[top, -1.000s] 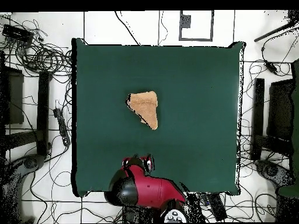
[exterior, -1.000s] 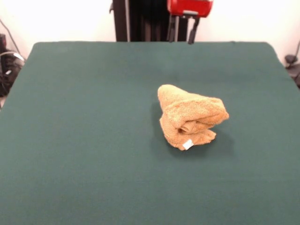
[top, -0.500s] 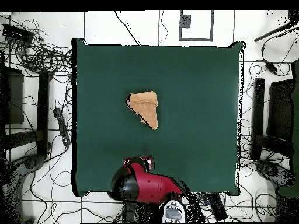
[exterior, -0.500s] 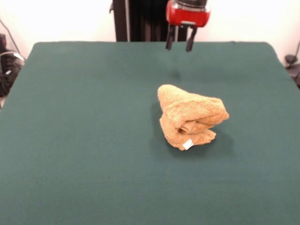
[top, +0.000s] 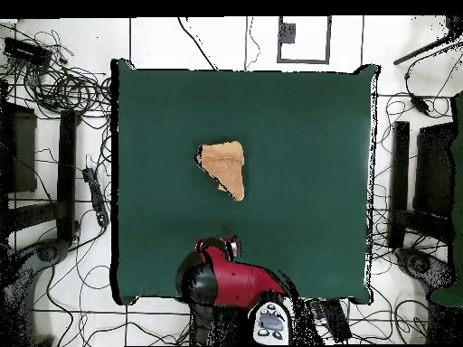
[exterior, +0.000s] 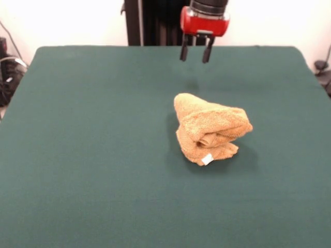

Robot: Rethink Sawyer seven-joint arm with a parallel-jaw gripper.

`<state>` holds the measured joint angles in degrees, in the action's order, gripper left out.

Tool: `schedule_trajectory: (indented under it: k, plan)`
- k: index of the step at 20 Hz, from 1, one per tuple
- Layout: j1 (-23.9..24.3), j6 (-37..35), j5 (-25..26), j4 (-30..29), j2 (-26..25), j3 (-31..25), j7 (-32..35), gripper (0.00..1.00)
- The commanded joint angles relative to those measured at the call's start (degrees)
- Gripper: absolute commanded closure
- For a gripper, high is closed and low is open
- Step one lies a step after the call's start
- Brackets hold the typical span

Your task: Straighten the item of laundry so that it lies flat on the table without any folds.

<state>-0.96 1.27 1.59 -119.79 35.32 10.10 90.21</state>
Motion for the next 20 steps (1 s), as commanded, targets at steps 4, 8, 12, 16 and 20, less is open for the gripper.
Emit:
schedule_trajectory:
  k: [4,8,12,16,20]
  plan:
    - [0.3,-6.4,-1.0,8.2,-1.2,-2.8,6.8,0.0]
    - [0.2,-8.1,-0.9,9.8,-1.6,-2.2,6.3,0.0]
    - [0.9,-9.8,-1.1,11.7,-2.3,-2.1,6.2,0.0]
    - [1.8,-10.9,-1.0,13.4,-3.4,-2.6,6.1,0.0]
    - [2.1,-12.0,-0.5,14.0,-3.8,-2.7,6.1,0.0]
